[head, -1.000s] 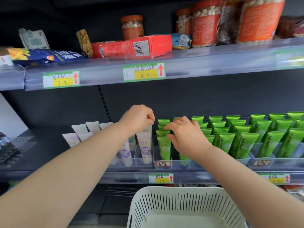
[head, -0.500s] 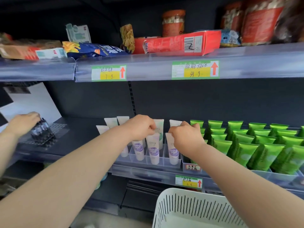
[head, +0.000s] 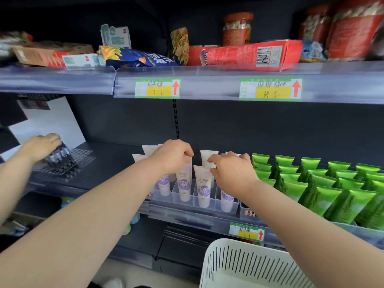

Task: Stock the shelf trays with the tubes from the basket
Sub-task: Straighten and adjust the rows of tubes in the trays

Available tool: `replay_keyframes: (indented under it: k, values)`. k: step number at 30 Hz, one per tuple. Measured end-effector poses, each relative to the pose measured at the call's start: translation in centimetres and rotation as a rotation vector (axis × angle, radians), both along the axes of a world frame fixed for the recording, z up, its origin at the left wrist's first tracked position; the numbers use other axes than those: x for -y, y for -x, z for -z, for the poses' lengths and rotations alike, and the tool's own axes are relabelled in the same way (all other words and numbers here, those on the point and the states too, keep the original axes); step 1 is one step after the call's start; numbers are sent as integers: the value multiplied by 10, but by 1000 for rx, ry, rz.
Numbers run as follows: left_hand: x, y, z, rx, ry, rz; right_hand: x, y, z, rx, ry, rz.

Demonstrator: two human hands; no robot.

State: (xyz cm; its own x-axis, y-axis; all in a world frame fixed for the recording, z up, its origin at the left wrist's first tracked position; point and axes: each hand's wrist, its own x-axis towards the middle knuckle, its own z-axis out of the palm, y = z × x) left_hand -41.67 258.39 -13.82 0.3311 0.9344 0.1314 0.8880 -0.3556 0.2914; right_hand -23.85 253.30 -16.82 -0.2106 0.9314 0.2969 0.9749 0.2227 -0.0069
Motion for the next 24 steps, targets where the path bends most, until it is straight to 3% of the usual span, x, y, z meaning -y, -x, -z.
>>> replay_keyframes:
  k: [10,24]
  values:
    - [-14,47,6,-224,-62,-154,-31,55,-2,-10,119,-116]
    - [-26,64,22,-350,8,-96,-40,73,1,46,174,-65]
